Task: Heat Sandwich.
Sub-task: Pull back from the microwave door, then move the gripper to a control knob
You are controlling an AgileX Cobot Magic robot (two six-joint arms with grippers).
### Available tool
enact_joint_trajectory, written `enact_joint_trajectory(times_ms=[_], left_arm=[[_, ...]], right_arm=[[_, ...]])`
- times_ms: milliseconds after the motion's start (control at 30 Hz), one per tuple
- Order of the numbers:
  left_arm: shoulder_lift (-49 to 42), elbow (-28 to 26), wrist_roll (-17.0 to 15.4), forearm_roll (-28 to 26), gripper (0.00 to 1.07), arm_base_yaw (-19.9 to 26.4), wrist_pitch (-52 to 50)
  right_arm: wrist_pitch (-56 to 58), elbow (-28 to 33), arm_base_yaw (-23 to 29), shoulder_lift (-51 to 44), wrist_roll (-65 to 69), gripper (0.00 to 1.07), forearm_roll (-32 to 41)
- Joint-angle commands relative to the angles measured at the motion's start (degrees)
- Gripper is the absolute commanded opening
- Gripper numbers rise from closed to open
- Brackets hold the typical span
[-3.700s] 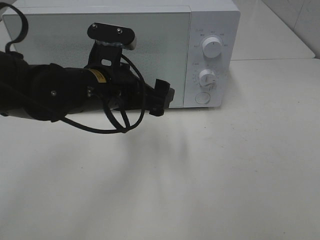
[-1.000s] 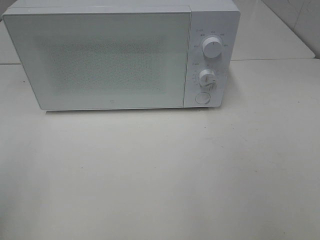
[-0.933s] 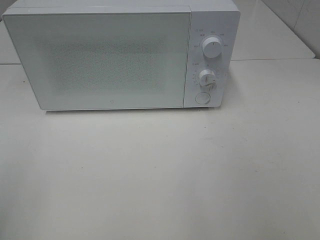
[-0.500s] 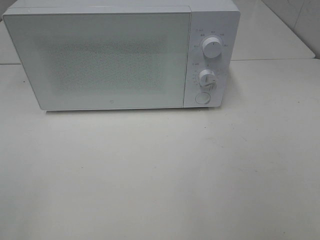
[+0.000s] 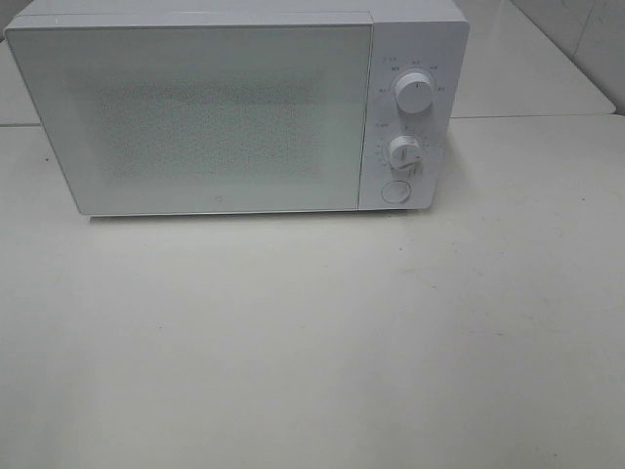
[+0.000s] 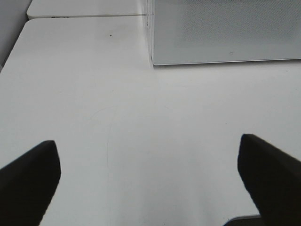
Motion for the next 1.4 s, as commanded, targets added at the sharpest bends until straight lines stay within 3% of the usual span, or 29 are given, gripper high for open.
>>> enact_joint_trajectory(times_ms=[33,1400], left_arm=[[-1.5,0.2,-0.3,-0.3,0.97,0.2,-0.3],[-1.5,0.2,-0.3,-0.3,0.97,0.2,-0.3]], right_arm=[[-0.5,0.1,-0.3,-1.1,0.0,0.71,-0.3],[-2.8,-1.2,-0.3,-0.7,0.1,0.71,-0.7]])
